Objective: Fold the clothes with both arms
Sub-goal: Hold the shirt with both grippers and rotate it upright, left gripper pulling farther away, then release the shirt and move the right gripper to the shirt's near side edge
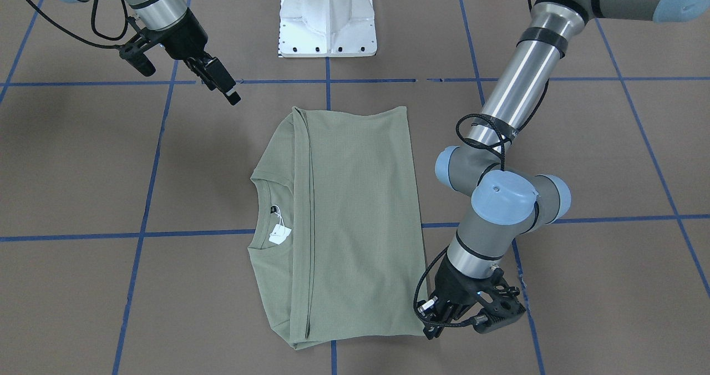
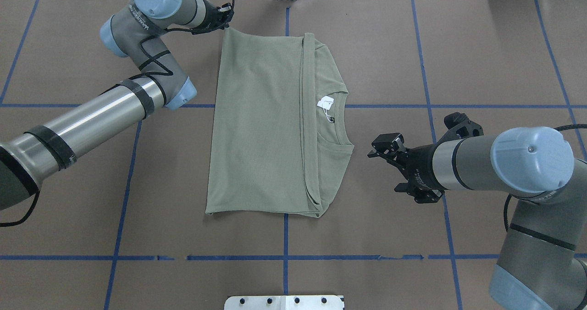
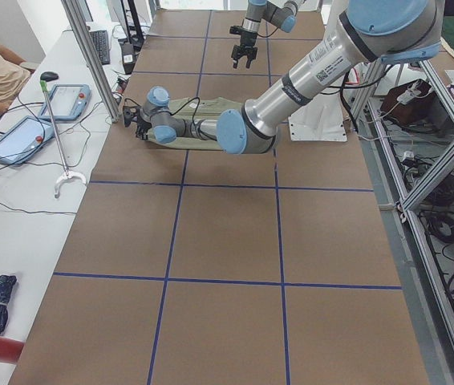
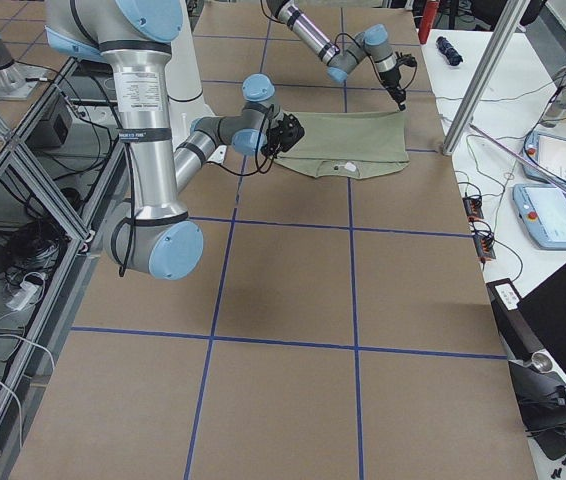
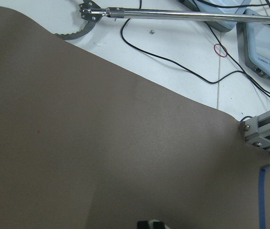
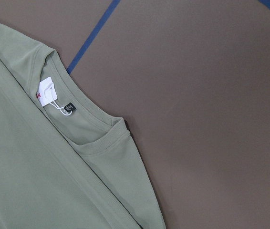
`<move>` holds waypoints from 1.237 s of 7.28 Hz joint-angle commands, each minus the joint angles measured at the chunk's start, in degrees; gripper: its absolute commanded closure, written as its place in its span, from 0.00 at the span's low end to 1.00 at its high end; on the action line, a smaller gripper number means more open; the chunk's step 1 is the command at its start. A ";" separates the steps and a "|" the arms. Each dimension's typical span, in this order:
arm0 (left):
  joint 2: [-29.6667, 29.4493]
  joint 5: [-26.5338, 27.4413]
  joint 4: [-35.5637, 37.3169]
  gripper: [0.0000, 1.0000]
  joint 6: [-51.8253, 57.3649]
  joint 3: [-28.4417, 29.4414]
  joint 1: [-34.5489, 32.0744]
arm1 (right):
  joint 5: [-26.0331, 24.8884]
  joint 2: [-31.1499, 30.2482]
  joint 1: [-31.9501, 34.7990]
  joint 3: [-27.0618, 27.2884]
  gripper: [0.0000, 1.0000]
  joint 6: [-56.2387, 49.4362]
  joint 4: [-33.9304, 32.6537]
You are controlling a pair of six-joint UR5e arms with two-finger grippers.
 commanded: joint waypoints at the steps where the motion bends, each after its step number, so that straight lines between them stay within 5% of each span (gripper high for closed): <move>1: 0.69 -0.10 0.24 0.54 0.76 -0.07 -0.73 | -0.09 3.61 0.36 -3.69 0.00 0.00 -0.18; 2: 1.22 -0.45 0.16 0.54 0.76 -1.38 -1.08 | -0.09 6.33 0.45 -5.63 0.00 -0.09 -0.18; 5: 18.65 -14.91 5.23 0.53 0.24 -28.89 -4.33 | 1.40 16.17 0.19 -9.50 0.00 -16.98 -14.54; 6: 21.50 -15.21 5.60 0.53 0.24 -33.51 -4.42 | 2.37 17.77 -0.68 -12.04 0.00 -24.62 -14.77; 9: 22.75 -16.09 5.61 0.51 0.24 -34.17 -4.42 | 6.67 19.18 -3.85 -14.52 0.05 -42.91 -15.47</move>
